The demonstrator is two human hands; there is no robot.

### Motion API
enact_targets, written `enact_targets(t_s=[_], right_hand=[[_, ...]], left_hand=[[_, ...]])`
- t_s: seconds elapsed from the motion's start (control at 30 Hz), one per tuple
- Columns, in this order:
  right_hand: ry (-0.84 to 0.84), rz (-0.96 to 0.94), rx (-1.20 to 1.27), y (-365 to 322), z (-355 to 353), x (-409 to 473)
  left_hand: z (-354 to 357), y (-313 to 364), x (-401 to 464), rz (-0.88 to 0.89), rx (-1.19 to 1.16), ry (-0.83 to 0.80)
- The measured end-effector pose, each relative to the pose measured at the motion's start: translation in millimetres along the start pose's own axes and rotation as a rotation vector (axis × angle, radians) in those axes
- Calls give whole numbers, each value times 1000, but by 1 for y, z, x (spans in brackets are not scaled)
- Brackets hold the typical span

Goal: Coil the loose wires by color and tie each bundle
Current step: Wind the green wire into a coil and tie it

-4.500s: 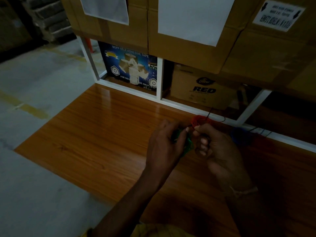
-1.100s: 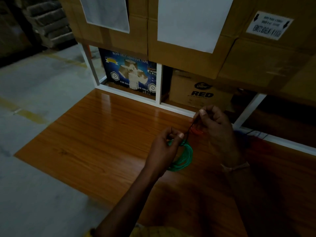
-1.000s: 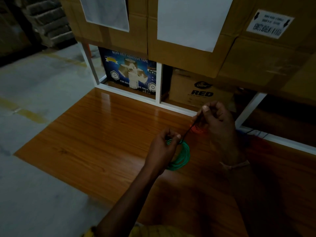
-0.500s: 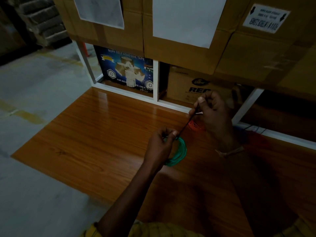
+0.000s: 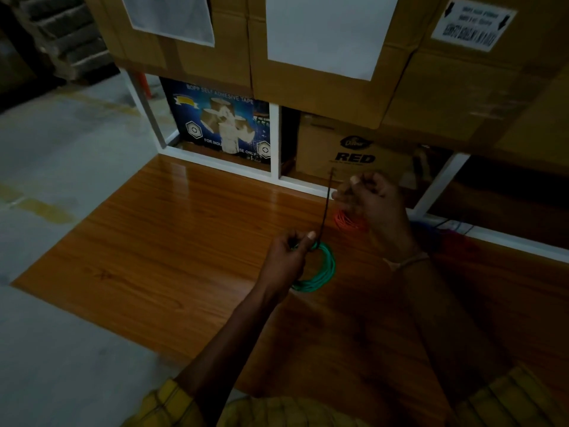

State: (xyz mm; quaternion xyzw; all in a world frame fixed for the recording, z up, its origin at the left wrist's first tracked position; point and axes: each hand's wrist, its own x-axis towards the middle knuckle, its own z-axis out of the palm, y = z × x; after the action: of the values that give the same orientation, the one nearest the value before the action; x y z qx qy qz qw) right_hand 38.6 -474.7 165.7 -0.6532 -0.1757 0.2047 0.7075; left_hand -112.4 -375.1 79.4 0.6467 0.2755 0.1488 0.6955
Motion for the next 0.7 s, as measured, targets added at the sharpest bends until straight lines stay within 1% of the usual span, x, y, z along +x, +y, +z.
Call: enact_targets(t_s=[0.17, 0.27, 0.33, 0.43, 0.53, 0.6, 0.7], right_hand=[[17, 142, -148, 51, -13, -20], [-43, 233, -244, 83, -14, -31], [-68, 262, -256, 99, -14, -28], [-43, 274, -233, 109, -14, -13], [-55, 270, -196, 118, -13, 8], [-52, 248, -236, 125, -12, 23], [46, 234, -281, 131, -7, 49]], left_hand=[[2, -9, 22, -86, -121, -8], [2, -14, 40, -153, -169, 8], [2, -17, 54, -217, -220, 25], [3, -21, 73, -299, -285, 23], [1, -20, 87, -291, -279, -32], [1, -22, 100, -273, -255, -69], [3, -24, 125, -217, -229, -98]])
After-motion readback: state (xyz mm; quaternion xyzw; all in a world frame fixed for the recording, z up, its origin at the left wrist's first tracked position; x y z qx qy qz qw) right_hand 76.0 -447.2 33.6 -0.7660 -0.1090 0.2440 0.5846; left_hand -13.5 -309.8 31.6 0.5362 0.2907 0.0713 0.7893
